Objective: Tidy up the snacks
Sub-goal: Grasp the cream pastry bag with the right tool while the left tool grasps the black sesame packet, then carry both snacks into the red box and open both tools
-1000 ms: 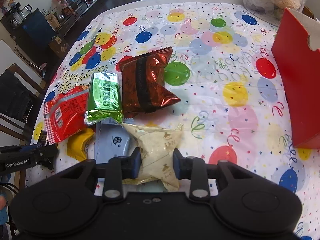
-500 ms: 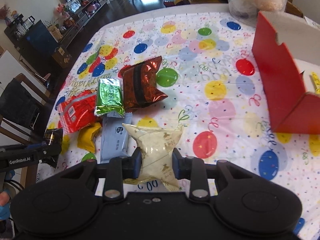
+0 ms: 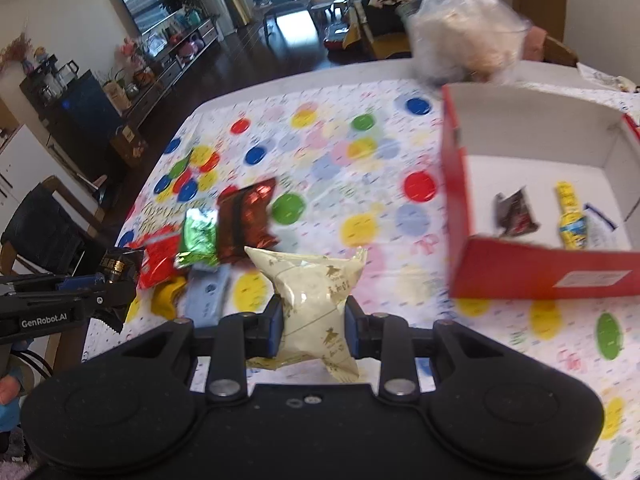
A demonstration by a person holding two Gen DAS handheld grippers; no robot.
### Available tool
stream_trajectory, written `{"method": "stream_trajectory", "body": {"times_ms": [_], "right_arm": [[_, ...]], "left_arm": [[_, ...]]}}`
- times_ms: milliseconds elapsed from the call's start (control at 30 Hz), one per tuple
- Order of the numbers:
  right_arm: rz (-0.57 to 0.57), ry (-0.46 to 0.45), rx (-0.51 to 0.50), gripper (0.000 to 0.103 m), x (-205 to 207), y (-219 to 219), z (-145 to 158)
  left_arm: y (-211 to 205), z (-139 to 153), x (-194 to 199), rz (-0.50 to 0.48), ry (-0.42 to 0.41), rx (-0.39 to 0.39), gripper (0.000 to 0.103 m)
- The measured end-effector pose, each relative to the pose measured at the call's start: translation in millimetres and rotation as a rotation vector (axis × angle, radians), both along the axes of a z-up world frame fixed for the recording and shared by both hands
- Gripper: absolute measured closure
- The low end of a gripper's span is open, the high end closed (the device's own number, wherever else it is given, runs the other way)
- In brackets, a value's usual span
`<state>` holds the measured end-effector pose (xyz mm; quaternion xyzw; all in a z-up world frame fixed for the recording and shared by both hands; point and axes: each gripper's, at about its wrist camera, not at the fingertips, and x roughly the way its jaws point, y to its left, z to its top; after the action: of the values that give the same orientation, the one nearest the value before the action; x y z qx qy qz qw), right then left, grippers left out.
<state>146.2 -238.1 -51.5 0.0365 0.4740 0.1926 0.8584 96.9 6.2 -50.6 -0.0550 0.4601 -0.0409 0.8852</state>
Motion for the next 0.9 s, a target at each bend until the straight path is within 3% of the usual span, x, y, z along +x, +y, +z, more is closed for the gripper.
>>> {"method": "stream_trajectory", "body": {"times_ms": [467, 900], "right_arm": [[-0.05, -0.074, -0.042, 0.074, 32, -98, 26], [-0.118, -0.095, -0.078, 0.074, 67, -179, 21]], "left_arm": [[-131, 37, 49, -0.14, -0.098, 0.05, 0.068], [-228, 34, 104, -0.225, -0.069, 0.067, 0.068]]}}
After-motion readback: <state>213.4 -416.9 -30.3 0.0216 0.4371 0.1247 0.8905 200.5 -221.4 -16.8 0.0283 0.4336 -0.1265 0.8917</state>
